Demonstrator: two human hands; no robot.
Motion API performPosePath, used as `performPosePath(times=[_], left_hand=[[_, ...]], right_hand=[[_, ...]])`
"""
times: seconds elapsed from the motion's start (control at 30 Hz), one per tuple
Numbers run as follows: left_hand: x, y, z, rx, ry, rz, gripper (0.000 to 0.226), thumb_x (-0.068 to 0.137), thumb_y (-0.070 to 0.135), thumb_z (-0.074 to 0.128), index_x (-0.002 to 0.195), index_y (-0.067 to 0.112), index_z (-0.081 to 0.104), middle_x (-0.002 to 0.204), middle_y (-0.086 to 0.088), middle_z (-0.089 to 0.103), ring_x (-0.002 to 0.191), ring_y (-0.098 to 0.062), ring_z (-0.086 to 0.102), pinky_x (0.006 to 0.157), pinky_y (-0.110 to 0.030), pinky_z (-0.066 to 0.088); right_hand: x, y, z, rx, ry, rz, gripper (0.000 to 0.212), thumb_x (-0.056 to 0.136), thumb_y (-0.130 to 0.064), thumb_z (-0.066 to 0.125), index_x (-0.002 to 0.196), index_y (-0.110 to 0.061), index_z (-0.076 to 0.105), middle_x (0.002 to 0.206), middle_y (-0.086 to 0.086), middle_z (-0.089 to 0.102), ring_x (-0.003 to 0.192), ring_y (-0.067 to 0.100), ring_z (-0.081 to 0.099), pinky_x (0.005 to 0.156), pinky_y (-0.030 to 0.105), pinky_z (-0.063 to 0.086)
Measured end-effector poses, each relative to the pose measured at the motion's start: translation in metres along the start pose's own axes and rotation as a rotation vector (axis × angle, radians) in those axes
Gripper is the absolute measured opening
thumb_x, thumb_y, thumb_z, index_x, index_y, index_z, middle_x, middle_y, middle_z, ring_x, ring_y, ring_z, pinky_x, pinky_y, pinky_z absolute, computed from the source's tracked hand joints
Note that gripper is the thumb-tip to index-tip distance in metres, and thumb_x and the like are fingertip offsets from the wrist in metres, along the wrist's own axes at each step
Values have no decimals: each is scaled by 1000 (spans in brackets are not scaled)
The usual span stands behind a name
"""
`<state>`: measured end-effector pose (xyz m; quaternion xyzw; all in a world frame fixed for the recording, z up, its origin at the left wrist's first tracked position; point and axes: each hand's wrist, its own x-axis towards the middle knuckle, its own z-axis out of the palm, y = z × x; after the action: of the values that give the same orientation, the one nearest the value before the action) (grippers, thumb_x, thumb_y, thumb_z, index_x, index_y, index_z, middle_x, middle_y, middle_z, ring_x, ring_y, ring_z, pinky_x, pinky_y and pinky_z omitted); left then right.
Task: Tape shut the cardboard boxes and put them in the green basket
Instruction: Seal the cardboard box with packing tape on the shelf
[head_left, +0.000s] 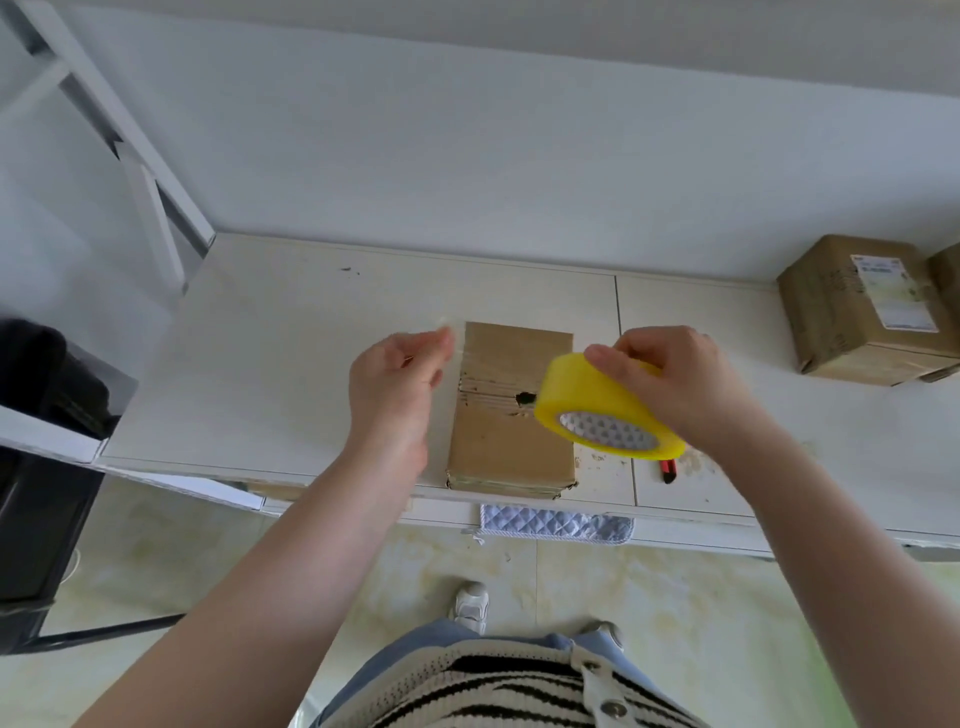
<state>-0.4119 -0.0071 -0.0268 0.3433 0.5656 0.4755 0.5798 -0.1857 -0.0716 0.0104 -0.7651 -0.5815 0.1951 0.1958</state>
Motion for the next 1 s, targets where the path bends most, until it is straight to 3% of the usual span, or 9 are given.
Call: performPosePath(times=[0.07,0.2,0.3,0.5,0.63,0.7,0.77,0.87,1.0], left_hand=[[19,-14,-13,-27,82,-105,14,83,19,77,74,18,67,70,6,69,78,-12,63,80,-24,52],[31,-54,-16,39,96,-268,14,84,25,77,77,19,67,81,1,66,82,-13,61,91,-29,50],[39,-76,-9,6,137,-330,15,82,28,79,77,20,68,83,4,68,84,-12,62,82,-24,50],[50,-92,-1,-10,129,-430,15,82,27,79,74,20,69,83,4,68,89,-16,61,89,-30,45],[49,-98,4,-72,114,-495,13,85,21,76,81,11,69,91,-8,73,92,-25,67,90,-35,54],[51,-99,5,-93,96,-516,12,87,20,74,82,10,69,88,-9,73,81,-24,70,78,-34,59],[52,-102,7,-48,77,-465,12,90,20,71,89,8,66,84,-6,69,70,-21,65,61,-26,57],[49,-108,6,161,78,-253,22,92,17,67,104,14,49,94,-4,60,65,-15,56,52,-19,46],[50,-113,-5,571,-47,195,12,95,8,57,84,12,53,76,0,56,62,-11,48,55,-13,37]], right_hand=[[8,2,-2,-88,-62,17,47,85,-64,55,58,-26,57,51,-9,50,52,6,46,50,25,28],[28,3,11,-302,-109,42,47,83,-65,56,64,-22,60,65,-8,59,62,7,52,52,25,28],[41,6,21,-367,-142,68,48,82,-67,55,68,-22,62,69,-5,62,63,9,53,51,24,30],[50,17,32,-378,-159,95,48,85,-65,55,67,-22,63,67,-3,62,62,11,55,51,24,31],[54,21,34,-389,-163,109,47,85,-65,54,66,-23,62,67,-4,61,62,10,55,51,24,30],[55,23,37,-394,-166,107,47,85,-65,54,67,-23,63,68,-4,62,62,10,56,51,23,32],[55,26,39,-397,-165,101,47,85,-65,53,68,-22,64,68,-4,63,62,11,57,52,24,35],[56,29,41,-398,-163,97,49,86,-65,53,68,-21,64,67,-3,63,62,12,57,53,24,36],[56,31,43,-392,-151,97,49,85,-66,53,66,-21,63,65,-4,63,61,11,57,51,23,34]])
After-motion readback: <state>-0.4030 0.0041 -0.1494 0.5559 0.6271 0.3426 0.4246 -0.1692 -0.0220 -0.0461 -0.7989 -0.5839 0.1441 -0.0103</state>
